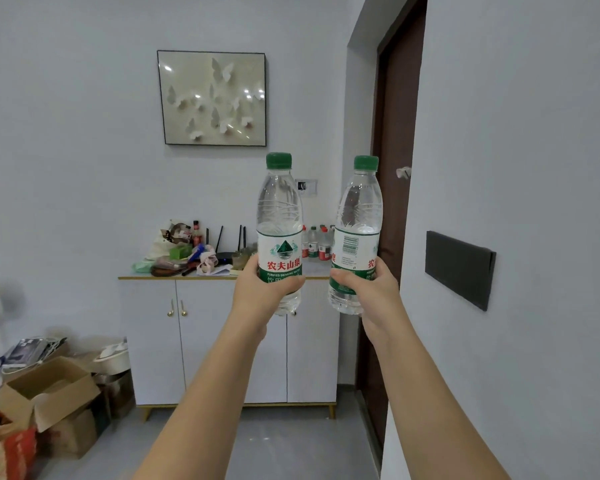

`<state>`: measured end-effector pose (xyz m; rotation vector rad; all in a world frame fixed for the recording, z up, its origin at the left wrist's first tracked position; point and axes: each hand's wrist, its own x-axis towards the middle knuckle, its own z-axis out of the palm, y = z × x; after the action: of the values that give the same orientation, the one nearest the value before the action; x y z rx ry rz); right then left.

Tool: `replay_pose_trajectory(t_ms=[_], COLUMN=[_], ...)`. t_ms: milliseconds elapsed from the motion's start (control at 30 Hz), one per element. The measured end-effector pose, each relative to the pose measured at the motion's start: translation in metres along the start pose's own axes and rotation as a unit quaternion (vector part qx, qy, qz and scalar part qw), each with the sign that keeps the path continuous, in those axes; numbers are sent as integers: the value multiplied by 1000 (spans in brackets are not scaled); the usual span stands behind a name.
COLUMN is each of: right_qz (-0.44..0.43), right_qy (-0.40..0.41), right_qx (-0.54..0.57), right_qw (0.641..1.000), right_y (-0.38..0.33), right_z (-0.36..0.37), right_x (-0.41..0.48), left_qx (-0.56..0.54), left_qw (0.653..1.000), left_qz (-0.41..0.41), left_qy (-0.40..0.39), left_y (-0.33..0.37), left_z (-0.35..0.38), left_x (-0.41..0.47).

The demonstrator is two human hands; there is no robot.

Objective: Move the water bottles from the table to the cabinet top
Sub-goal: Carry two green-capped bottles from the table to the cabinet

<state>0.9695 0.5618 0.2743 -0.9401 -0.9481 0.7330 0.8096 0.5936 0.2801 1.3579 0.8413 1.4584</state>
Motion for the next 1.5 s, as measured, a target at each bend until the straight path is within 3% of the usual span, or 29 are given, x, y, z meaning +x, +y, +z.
replay_pose_trajectory(t_ms=[500, 767, 1500], right_qz=[-33, -25, -9], right_qy=[3, 34, 9], right_qx=[-47, -35, -35], right_qw=[998, 998, 999], right_y=[94, 146, 302], right_z=[70, 72, 44], right_x=[209, 298, 648], left_qx=[11, 14, 30], left_qw=[999, 999, 1000], left_qz=[18, -27, -5], left_qy=[-41, -45, 3], left_y=[-69, -132, -293], left_z=[-15, -14, 89], left_x=[253, 344, 647])
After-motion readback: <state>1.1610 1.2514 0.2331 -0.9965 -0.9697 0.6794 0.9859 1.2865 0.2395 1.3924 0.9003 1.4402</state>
